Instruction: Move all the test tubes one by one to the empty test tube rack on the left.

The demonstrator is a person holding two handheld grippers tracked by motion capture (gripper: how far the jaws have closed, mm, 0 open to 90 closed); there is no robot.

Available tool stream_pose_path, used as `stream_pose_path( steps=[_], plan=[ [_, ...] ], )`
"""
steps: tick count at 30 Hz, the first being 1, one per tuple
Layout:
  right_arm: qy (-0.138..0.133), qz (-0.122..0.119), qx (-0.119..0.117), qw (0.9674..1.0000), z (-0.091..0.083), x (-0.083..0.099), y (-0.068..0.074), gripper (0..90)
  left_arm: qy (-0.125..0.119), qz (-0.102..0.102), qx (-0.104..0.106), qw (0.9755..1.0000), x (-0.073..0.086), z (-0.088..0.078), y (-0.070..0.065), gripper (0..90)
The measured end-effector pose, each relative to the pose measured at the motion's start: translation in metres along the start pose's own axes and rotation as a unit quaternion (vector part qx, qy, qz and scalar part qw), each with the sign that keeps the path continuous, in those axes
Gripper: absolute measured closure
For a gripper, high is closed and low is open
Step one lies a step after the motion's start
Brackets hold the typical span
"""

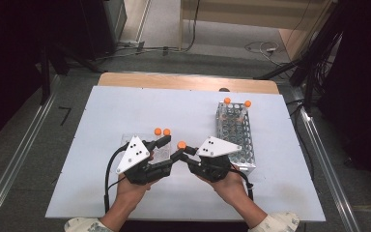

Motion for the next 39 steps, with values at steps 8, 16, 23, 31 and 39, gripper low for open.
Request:
stream_pose_path(
  steps=[8,16,23,31,39],
  plan=[
    [0.010,-0.006,-0.011,0.9999,0.005,0.001,0.007,72.3,0.010,0.002,0.006,0.9999,0.003,0.002,0.000,50.1],
    [0.011,-0.008,-0.019,0.9997,0.008,0.001,0.011,72.3,0.019,0.004,0.008,0.9998,0.007,0.004,0.000,58.1],
    [0.013,-0.001,-0.025,0.9996,0.008,0.002,0.009,72.3,0.019,0.005,0.015,0.9997,0.008,0.004,-0.001,67.7],
    [0.013,0.003,-0.031,0.9994,0.008,0.002,0.009,71.2,0.016,-0.008,0.019,0.9997,0.008,0.003,0.002,68.9],
    [0.006,0.014,-0.036,0.9992,0.008,0.005,0.002,59.4,-0.007,-0.030,0.000,0.9995,0.002,-0.006,0.016,68.9]
  ],
)
Point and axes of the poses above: each handheld gripper's, and its own axes: z roughly forward along the jaws, x roughly out of its underside, y roughly to its left, the point moved 4 cm from there along z, roughly forward along the jaws, and after that the axes turned 4 degrees about y, right-handed, at the moved point
